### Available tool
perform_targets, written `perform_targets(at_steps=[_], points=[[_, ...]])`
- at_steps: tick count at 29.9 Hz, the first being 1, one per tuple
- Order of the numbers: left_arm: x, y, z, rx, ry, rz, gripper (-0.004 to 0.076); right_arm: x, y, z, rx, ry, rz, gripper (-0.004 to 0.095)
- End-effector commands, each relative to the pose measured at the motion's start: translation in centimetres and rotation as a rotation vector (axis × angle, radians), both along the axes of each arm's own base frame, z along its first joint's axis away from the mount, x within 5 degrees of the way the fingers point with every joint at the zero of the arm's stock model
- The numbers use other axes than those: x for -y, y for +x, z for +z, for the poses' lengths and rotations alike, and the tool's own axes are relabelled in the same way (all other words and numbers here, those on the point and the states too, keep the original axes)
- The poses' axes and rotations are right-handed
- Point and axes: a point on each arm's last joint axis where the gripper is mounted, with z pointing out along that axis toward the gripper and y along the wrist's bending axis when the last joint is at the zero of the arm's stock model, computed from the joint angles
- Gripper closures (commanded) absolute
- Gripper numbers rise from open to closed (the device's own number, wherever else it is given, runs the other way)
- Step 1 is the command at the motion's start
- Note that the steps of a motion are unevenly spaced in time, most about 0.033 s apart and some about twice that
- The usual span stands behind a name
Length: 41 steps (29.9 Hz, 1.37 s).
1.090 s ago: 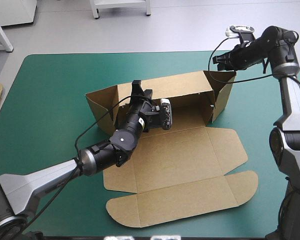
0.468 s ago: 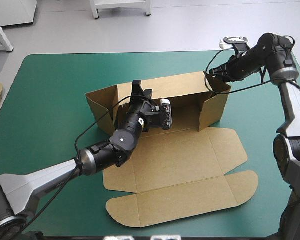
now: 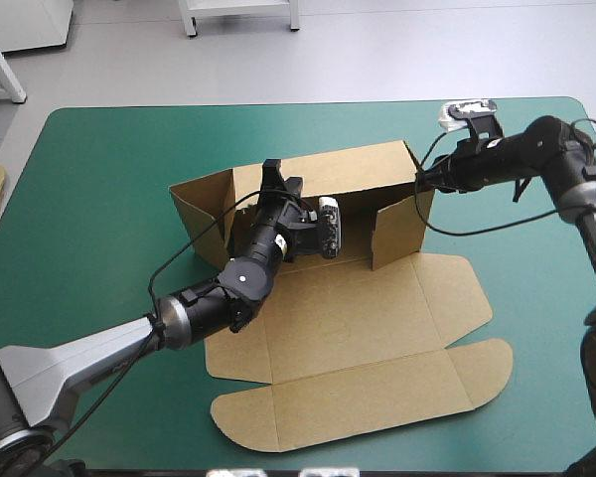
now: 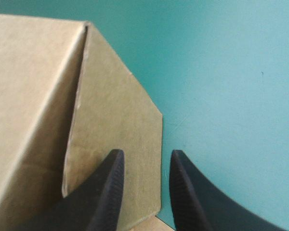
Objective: Fold the box
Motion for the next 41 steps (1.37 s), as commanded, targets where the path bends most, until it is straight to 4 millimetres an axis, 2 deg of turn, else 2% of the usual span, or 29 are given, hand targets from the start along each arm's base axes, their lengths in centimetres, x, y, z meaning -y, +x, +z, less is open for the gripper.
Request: perform_targets(at_steps=[1, 6, 12, 17, 22, 25, 29, 32, 37, 41], points=[[-0.7, -0.3, 2.4, 0.064, -0.051, 0.037, 0.0732, -0.1, -2.7, 1.8, 0.224, 0.034, 0.0, 0.0612], [-0.7, -0.3, 2.4, 0.064, -0.051, 0.037, 0.0732, 0.1, -6.1, 0.7, 0.383, 0.03, -0.002, 0.0612], [-0.7, -0.3, 2.4, 0.064, -0.051, 0.037, 0.0732, -0.1, -8.5, -1.3, 0.412, -0.006, 0.067, 0.0612], [-0.7, -0.3, 2.4, 0.061, -0.062, 0.04, 0.0732, -0.2, -8.8, -1.9, 0.42, -0.053, 0.139, 0.0576], [-0.7, -0.3, 2.4, 0.06, -0.063, 0.04, 0.0732, 0.2, -8.5, -1.8, 0.469, -0.112, 0.118, 0.0422], [-0.7, -0.3, 2.4, 0.06, -0.063, 0.04, 0.0732, 0.5, -8.0, -1.7, 0.51, -0.149, 0.095, 0.0366], [-0.7, -0.3, 2.4, 0.06, -0.063, 0.04, 0.0732, 0.6, -7.5, -1.9, 0.497, -0.116, 0.056, 0.0362], [-0.7, -0.3, 2.4, 0.061, -0.063, 0.042, 0.0732, 0.6, -7.9, -1.5, 0.461, -0.073, 0.016, 0.0362], [-0.8, -0.3, 2.5, 0.065, -0.061, 0.045, 0.0732, 1.1, -10.1, 0.6, 0.472, -0.097, -0.025, 0.0372], [-0.8, -0.3, 2.5, 0.065, -0.061, 0.045, 0.0732, 1.5, -11.0, 2.3, 0.402, -0.034, -0.136, 0.0372]])
